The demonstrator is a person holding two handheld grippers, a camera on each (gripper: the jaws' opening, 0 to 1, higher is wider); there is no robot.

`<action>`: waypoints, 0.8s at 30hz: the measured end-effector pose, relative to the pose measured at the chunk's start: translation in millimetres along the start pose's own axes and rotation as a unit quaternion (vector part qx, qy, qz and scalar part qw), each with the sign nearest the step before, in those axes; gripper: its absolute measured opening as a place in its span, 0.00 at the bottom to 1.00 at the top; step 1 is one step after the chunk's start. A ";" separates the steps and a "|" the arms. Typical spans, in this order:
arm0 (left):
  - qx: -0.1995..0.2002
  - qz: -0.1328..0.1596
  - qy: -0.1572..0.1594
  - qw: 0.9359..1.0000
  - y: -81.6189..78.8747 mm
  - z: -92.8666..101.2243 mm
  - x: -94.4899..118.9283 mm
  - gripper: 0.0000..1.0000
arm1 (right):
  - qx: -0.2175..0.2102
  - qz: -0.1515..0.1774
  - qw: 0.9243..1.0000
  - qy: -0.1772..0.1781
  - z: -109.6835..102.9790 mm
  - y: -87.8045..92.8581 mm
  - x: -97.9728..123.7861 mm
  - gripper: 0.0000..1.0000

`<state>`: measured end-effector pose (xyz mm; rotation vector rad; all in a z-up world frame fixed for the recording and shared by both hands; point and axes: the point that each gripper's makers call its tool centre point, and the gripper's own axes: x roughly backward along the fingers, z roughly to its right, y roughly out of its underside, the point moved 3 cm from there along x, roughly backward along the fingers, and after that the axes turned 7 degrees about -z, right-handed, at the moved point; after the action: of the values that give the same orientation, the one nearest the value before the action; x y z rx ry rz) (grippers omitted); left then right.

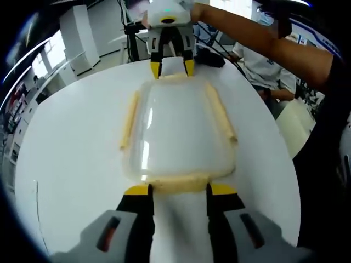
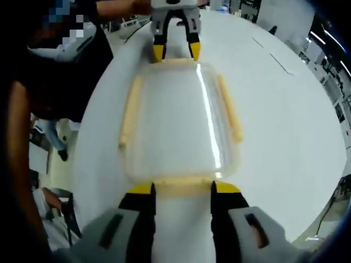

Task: Snap each plastic latch of the storage box into its locked position after aligning the lid with the box until every specified latch is closed and the lid sits flush.

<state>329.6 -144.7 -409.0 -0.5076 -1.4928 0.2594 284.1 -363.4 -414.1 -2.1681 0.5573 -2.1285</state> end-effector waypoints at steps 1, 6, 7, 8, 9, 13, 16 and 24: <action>0.000 0.002 0.005 1.000 -0.2 0.9 2.5 0.33 | 0.001 0.000 1.000 0.001 -0.4 -0.8 0.8 0.35; -0.002 0.000 0.007 1.000 -6.0 0.0 19.8 0.33 | -0.008 0.009 1.000 0.003 -3.3 -10.2 16.2 0.35; -0.001 0.002 0.012 1.000 -9.5 -0.3 28.2 0.33 | -0.009 0.011 1.000 0.003 -4.9 -11.8 22.7 0.35; -0.002 0.005 0.012 1.000 -12.4 -1.1 34.5 0.33 | -0.012 0.017 1.000 0.003 -5.2 -13.4 28.2 0.35; -0.005 0.009 0.009 1.000 -17.9 -3.6 47.3 0.33 | -0.021 0.029 0.999 0.004 -5.9 -17.4 38.4 0.35; -0.007 0.019 0.010 1.000 -29.8 -7.5 73.7 0.32 | -0.026 0.045 0.999 0.017 -6.0 -25.4 62.8 0.35; -0.008 0.026 0.014 1.000 -38.9 -9.9 93.0 0.33 | -0.031 0.051 0.998 0.022 -6.7 -31.2 76.3 0.35; -0.035 0.048 0.002 0.998 -60.4 -19.2 143.8 0.32 | -0.046 0.078 0.995 0.043 -10.0 -52.4 121.8 0.35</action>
<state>350.9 -133.2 -253.8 -0.6374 -1.4793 0.2824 283.9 -347.6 -282.1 -2.0086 0.8184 -2.1621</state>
